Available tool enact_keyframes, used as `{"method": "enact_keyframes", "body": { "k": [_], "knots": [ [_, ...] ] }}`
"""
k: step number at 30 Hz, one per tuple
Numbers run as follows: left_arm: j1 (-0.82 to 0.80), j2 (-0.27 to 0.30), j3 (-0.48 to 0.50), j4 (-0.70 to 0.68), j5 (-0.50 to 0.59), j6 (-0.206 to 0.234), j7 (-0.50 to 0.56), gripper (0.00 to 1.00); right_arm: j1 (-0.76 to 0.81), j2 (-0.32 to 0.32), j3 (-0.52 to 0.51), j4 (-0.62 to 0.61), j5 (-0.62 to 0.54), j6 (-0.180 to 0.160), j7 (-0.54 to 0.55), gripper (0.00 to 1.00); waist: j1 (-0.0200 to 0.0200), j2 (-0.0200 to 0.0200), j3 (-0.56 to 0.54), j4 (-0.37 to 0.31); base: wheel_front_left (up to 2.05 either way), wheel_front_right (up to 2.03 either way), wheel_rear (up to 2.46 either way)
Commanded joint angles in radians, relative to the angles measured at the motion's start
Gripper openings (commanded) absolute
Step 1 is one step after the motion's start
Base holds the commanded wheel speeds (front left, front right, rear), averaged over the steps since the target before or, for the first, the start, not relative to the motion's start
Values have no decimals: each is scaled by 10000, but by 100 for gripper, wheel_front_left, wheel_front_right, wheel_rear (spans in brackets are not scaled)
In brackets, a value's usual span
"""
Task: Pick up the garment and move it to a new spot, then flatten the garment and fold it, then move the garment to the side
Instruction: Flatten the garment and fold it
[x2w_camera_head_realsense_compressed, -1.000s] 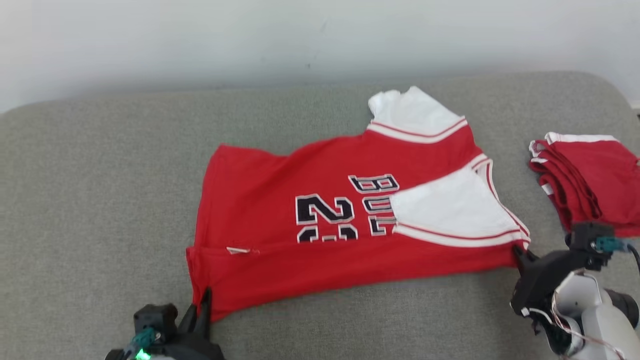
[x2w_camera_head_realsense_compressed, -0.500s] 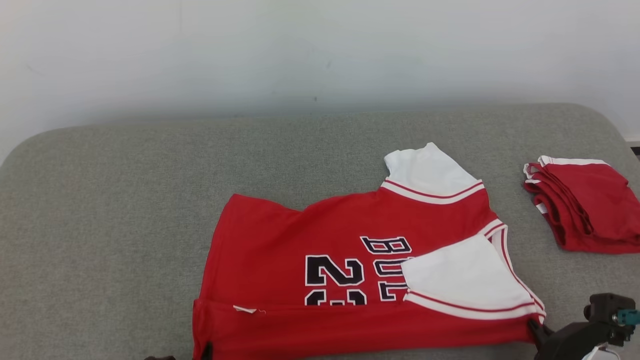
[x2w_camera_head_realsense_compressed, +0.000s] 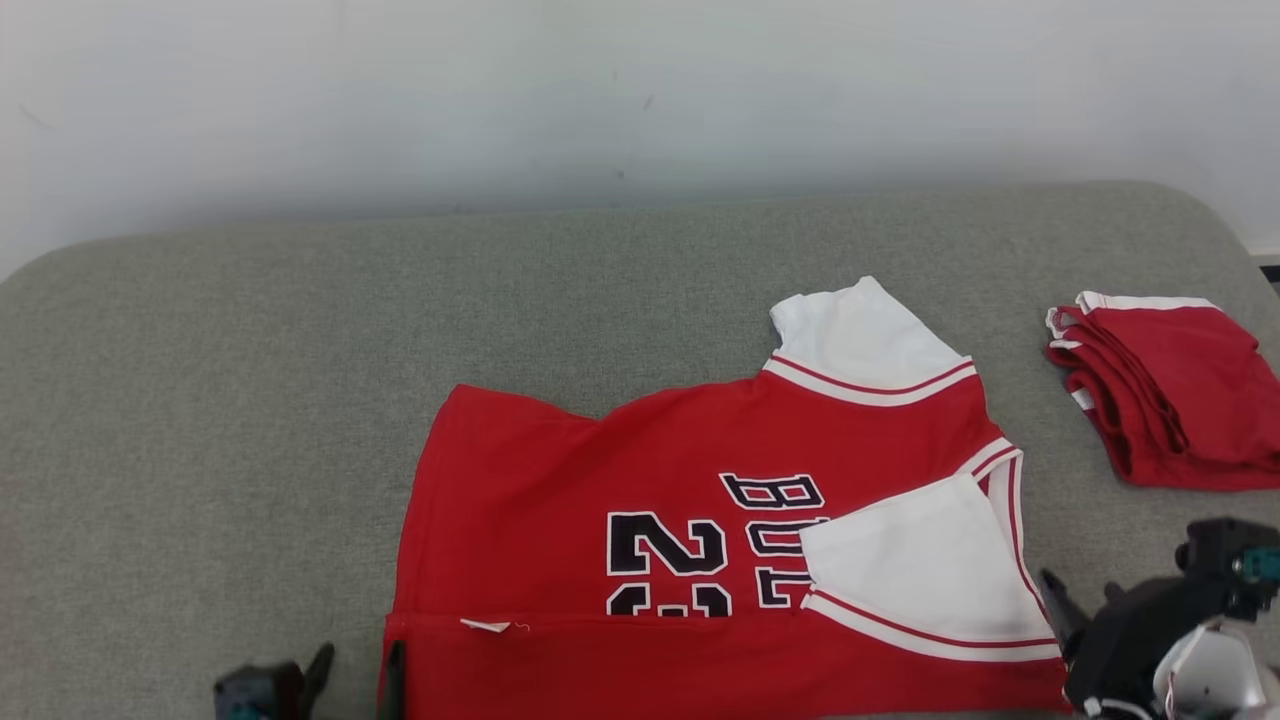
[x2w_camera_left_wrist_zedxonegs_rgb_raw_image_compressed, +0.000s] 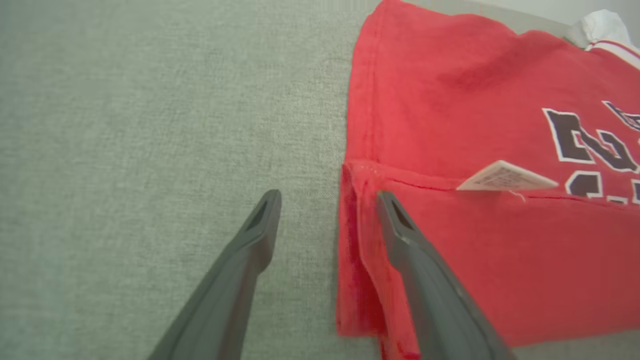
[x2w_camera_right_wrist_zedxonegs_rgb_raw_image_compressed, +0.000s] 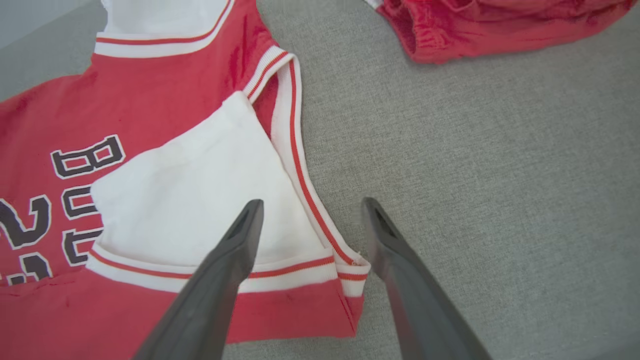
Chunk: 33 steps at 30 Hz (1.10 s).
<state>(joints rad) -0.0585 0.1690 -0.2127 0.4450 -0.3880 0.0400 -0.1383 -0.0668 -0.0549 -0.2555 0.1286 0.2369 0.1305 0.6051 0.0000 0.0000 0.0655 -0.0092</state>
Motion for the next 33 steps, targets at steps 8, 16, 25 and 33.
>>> {"method": "enact_keyframes", "body": {
  "k": [8,16,25,33],
  "knots": [
    [-1934,804,93,-1291,-196,-121,2041,100,-2289,-733,511,-815,730,-3,1700,100,0,0,899,69,0,0,0],
    [-4970,727,-176,-609,-569,-388,4319,100,-5634,-1050,953,1224,351,-1,2371,100,0,0,2316,55,0,0,0],
    [-6862,513,-754,592,-301,-748,4904,100,-7570,-1286,1490,3060,-194,-1,1569,100,0,0,3210,138,0,0,0],
    [-7387,487,-1023,1297,-247,-912,5002,100,-8147,-1427,1753,3925,-128,-1,1092,100,0,0,3346,124,0,0,0]
  ]
}}
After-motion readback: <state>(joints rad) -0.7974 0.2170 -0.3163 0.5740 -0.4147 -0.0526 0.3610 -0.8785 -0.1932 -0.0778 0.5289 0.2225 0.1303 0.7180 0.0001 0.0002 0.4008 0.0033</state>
